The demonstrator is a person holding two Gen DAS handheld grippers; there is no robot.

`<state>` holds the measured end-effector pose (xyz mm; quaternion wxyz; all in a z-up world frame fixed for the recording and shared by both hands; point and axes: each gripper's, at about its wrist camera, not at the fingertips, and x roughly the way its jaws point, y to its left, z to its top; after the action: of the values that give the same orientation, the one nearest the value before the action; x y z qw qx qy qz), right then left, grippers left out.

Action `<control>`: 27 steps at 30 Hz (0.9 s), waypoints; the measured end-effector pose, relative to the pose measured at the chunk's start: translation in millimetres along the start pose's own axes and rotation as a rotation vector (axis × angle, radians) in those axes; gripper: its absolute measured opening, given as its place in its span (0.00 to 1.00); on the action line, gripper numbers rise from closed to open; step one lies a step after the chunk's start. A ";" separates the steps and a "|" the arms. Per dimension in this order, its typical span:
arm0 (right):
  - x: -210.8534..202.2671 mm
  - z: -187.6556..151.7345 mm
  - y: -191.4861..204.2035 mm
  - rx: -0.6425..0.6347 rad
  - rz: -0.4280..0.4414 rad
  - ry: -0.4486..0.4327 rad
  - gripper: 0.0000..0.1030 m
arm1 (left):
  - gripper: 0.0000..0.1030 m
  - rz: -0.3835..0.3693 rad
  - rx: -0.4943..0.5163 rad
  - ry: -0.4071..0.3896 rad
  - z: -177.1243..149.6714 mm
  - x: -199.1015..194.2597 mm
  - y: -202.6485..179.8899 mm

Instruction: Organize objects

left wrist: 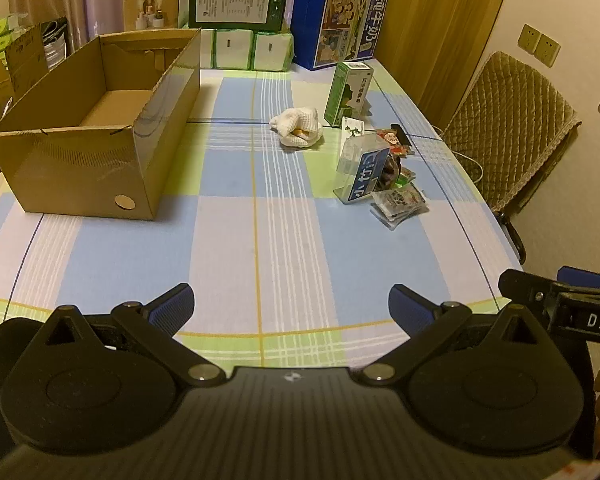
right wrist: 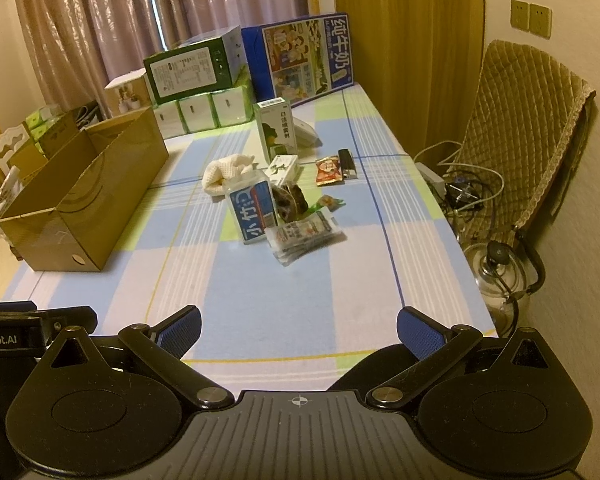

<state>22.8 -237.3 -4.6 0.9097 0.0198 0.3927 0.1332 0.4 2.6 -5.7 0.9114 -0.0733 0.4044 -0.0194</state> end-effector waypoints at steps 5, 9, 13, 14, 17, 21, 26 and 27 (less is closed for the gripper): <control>4.7 0.2 -0.2 0.007 -0.003 0.009 0.98 | 0.99 0.006 0.000 0.011 0.9 4.1 0.2; 10.4 2.0 -3.9 0.015 -0.005 0.017 0.98 | 0.99 0.009 0.004 0.019 1.8 9.9 2.0; 19.8 4.9 -9.1 0.023 -0.014 0.027 0.98 | 0.99 -0.004 -0.005 0.036 5.1 20.2 4.3; 21.7 5.9 -10.0 0.025 -0.015 0.029 0.98 | 0.99 -0.013 -0.011 0.046 6.4 24.6 5.4; 29.3 10.5 -14.5 0.029 -0.021 0.030 0.98 | 0.99 -0.025 -0.014 0.057 11.3 37.5 4.9; 40.2 17.7 -23.1 0.037 -0.033 0.029 0.98 | 0.98 -0.062 0.021 0.063 24.7 58.6 -2.5; 59.4 30.9 -31.2 0.041 -0.039 0.030 0.98 | 0.86 -0.126 0.127 0.038 48.3 89.9 -10.4; 64.3 33.4 -31.9 0.040 -0.039 0.032 0.98 | 0.85 -0.125 0.150 0.033 51.8 95.9 -12.0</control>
<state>96.3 -249.1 -31.6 0.9052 0.0283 0.4101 0.1077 103.5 -12.2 -40.1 0.9046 -0.0297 0.4113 -0.1076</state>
